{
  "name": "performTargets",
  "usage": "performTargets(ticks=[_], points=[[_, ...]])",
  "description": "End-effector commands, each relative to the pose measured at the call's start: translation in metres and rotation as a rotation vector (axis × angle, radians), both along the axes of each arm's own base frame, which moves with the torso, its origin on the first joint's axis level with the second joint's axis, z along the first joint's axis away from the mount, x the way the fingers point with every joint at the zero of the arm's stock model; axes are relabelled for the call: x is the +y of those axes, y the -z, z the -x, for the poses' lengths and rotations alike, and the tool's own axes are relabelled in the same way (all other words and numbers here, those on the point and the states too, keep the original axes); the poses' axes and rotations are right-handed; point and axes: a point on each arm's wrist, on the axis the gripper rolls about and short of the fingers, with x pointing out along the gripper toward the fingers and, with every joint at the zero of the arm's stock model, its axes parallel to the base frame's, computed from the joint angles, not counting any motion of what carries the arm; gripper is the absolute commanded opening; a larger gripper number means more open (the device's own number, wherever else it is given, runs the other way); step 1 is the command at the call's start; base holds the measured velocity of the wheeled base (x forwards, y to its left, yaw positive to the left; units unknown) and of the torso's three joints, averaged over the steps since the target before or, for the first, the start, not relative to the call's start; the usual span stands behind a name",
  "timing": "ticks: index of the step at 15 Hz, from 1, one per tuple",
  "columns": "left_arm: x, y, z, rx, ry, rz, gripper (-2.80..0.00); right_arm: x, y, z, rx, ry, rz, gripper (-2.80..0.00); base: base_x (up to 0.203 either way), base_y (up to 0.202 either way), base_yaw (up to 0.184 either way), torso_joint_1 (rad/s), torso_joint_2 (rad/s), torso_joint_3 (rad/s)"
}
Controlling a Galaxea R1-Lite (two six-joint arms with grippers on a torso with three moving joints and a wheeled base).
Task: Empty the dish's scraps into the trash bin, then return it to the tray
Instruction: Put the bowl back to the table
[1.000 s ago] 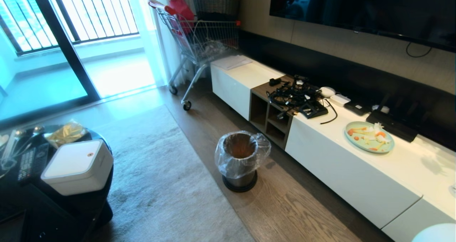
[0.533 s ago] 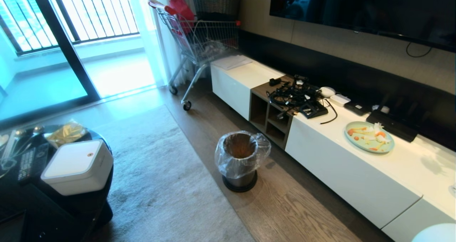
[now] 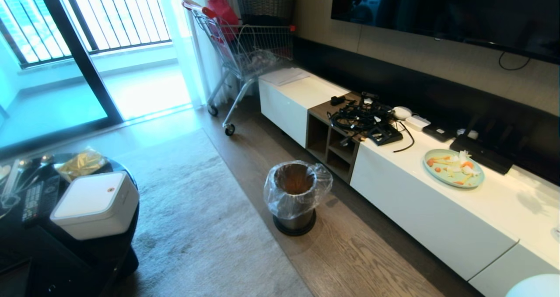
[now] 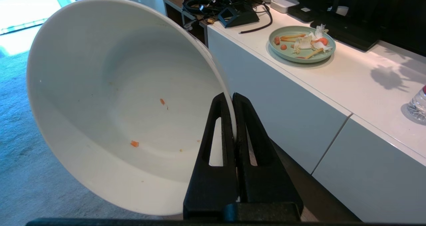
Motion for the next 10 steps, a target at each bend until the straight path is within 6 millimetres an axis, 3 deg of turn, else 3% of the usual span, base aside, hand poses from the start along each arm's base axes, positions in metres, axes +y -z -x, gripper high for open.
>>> performTargets(ticks=[1,10], points=[[0.0000,0.0000,0.0000,-0.001,-0.001,0.001,-2.80,0.0000,-0.0001,-0.0001,0.001,0.000,0.000,-2.80,0.000,0.000,0.000,0.000,0.00,0.000],[0.0000,0.0000,0.0000,-0.001,-0.001,0.001,-2.80,0.0000,-0.0001,-0.0001,0.001,0.000,-0.001,-2.80,0.000,0.000,0.000,0.000,0.00,0.000]])
